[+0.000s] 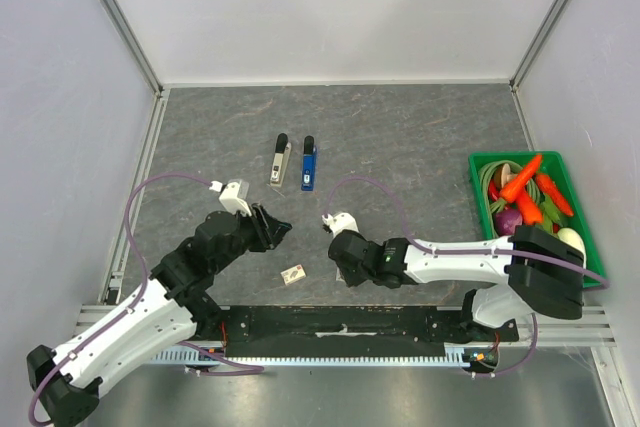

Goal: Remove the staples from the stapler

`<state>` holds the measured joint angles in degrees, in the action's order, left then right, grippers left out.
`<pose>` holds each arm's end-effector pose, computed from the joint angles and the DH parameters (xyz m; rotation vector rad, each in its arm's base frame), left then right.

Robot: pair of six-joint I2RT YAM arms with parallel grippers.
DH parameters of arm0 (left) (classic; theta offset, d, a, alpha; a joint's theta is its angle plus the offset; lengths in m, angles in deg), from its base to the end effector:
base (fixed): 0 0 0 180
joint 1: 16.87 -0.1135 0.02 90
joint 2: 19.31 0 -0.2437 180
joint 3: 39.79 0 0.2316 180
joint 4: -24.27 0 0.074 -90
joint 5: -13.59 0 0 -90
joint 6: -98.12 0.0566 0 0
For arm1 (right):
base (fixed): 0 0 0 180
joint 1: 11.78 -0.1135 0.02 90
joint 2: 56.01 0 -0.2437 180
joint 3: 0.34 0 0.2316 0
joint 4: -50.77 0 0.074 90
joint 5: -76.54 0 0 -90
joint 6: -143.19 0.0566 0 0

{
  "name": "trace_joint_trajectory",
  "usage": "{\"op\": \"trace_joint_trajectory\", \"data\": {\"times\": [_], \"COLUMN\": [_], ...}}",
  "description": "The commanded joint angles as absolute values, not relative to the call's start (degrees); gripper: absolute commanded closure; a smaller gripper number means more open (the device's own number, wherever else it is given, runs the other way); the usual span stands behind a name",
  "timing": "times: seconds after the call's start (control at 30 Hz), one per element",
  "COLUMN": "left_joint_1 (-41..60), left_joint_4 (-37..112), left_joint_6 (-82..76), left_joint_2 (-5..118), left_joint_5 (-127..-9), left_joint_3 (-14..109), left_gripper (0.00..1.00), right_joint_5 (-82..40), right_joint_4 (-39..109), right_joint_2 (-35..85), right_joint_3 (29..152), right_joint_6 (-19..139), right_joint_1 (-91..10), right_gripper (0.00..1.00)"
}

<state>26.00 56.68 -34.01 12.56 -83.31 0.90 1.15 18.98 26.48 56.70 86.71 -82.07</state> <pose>0.1228 -0.1047 0.2256 -0.0685 2.0777 -0.8262 0.1035 0.2465 0.1473 -0.7177 2.4659 0.3907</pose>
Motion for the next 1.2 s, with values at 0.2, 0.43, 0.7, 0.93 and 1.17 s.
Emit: {"op": "trace_joint_trajectory", "data": {"times": [0.2,0.43,0.7,0.93,1.17], "left_joint_1": [26.2,26.1,26.0,26.2,26.1], "left_joint_4": [54.1,54.0,54.4,61.6,71.7], "left_joint_6": [-34.9,-35.6,-38.1,-40.0,-43.7], "left_joint_2": [14.9,20.0,29.3,28.9,25.2], "left_joint_5": [-82.0,-79.8,-77.2,-78.9,-81.1], "left_joint_3": [0.1,-1.3,-1.9,-0.5,0.7], "left_gripper": [0.52,0.6,0.84,0.98,0.98], "right_joint_5": [4.4,6.1,6.1,6.8,7.5], "right_joint_4": [18.0,13.2,11.2,11.8,12.7], "right_joint_2": [22.7,17.8,16.2,17.6,16.7], "right_joint_3": [57.4,55.3,51.5,51.2,51.2], "right_joint_6": [87.8,91.2,97.8,101.4,102.8], "right_joint_1": [-82.4,-82.4,-82.4,-82.4,-82.4], "right_gripper": [0.63,0.57,0.56,0.55,0.54]}}
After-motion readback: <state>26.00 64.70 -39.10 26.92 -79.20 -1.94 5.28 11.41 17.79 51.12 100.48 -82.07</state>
